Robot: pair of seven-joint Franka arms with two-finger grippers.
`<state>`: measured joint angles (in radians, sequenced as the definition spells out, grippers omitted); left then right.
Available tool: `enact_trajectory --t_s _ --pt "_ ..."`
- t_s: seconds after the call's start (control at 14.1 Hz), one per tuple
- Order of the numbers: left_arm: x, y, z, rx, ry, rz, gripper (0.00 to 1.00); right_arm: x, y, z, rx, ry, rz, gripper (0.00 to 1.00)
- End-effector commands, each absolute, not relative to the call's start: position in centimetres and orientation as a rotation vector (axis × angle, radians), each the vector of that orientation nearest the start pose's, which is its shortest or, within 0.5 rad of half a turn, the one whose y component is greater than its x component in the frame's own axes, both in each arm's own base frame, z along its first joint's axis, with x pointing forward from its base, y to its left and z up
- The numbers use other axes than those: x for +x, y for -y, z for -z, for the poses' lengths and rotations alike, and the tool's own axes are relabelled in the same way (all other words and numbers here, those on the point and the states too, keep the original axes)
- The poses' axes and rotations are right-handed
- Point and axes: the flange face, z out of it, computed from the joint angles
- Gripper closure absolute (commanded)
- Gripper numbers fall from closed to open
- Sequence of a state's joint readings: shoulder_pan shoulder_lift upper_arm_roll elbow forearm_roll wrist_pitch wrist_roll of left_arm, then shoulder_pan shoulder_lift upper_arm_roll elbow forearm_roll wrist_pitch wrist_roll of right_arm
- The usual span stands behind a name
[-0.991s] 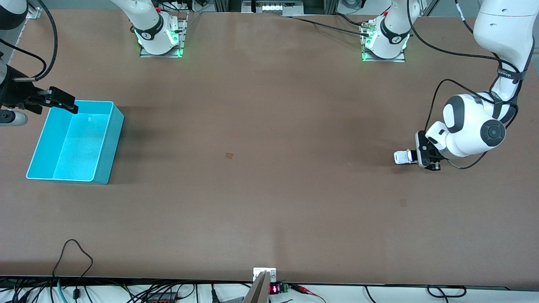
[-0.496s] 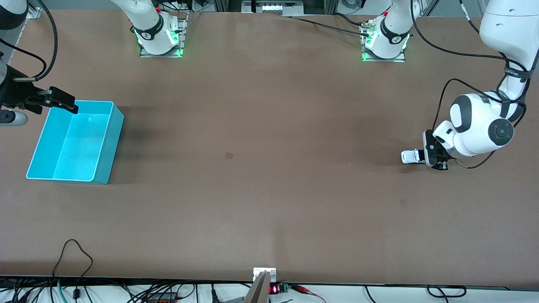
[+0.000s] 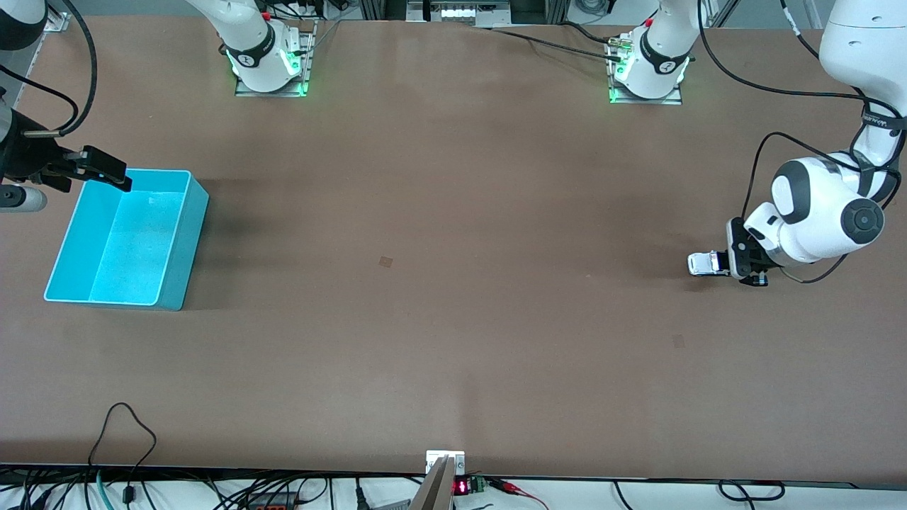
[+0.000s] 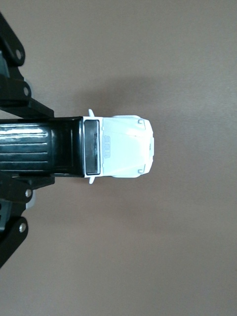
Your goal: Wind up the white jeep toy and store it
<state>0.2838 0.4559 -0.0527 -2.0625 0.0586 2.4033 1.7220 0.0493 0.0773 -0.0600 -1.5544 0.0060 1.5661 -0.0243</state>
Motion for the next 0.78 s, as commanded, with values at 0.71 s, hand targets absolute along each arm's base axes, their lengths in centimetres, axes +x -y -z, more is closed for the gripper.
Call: enact_trajectory --t_s 0.71 --pt "56.5 -20.1 -15.4 -2.245 -2.345 -0.12 0.74 56.9 0.2 -59.2 -3.131 0.007 -0.096 0.0"
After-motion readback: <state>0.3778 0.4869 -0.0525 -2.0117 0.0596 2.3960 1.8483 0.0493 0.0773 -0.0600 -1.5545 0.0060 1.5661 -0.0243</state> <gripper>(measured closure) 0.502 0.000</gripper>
